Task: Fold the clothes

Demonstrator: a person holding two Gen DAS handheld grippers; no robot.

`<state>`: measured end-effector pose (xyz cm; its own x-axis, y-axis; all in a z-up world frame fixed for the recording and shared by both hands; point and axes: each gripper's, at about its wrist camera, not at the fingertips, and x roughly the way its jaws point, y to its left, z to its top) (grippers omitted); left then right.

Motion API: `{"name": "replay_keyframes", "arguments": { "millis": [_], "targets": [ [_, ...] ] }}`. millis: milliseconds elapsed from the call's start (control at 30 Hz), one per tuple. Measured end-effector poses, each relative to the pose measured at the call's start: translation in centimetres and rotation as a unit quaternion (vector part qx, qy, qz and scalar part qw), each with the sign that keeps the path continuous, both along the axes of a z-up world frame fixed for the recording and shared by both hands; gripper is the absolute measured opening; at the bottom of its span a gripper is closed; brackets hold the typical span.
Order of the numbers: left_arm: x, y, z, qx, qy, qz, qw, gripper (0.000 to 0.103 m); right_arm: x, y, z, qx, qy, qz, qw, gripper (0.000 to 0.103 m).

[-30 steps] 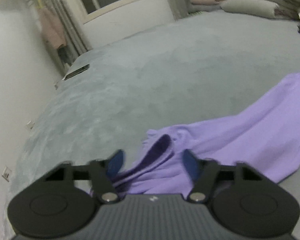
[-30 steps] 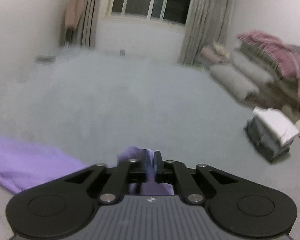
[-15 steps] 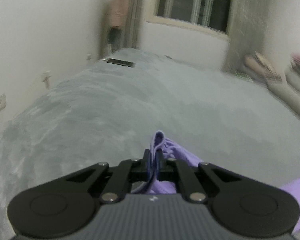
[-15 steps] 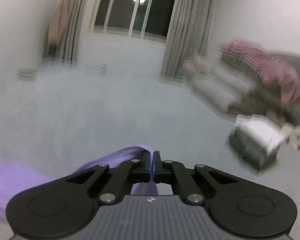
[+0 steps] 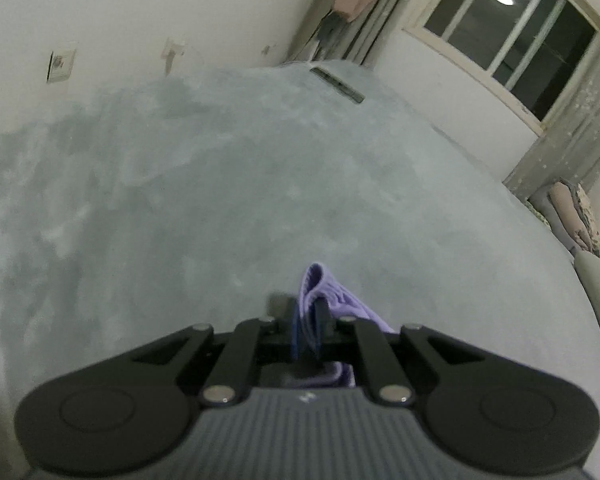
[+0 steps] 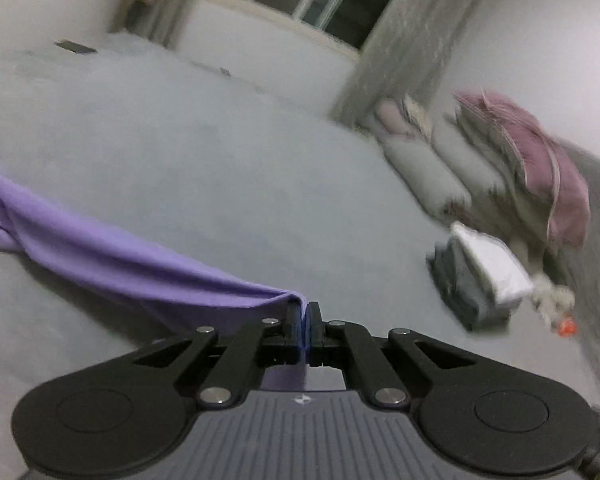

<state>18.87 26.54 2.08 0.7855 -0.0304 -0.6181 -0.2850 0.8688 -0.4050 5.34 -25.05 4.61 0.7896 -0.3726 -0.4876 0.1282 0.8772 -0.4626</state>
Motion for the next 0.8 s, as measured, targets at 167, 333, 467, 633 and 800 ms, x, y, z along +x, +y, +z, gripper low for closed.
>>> {"name": "replay_keyframes", "arguments": {
  "millis": [167,333,467,633,800],
  "targets": [
    [0.0,-2.2,1.4,0.052,-0.022,-0.026,0.9981,0.004,-1.3,-0.9,3.5,0.049,-0.066,0.014,0.997,0.001],
    [-0.4,-3.0,2.7,0.058,-0.046,-0.018,0.9971,0.0,-1.7,-1.8,5.4,0.083,-0.093,0.005,0.992,0.001],
    [-0.5,-2.6,2.9,0.041,-0.048,-0.02,0.9978,0.0,-1.1,-1.5,5.4,0.092,-0.098,0.006,0.991,0.001],
    [0.3,-2.2,1.3,0.022,0.002,-0.047,0.9987,0.015,1.8,-0.7,2.9,0.06,-0.023,-0.021,0.998,0.001],
    [0.7,-3.6,0.8,0.063,0.009,-0.07,0.9955,0.036,2.1,-0.4,1.6,0.038,0.014,-0.016,0.999,0.001]
  ]
}}
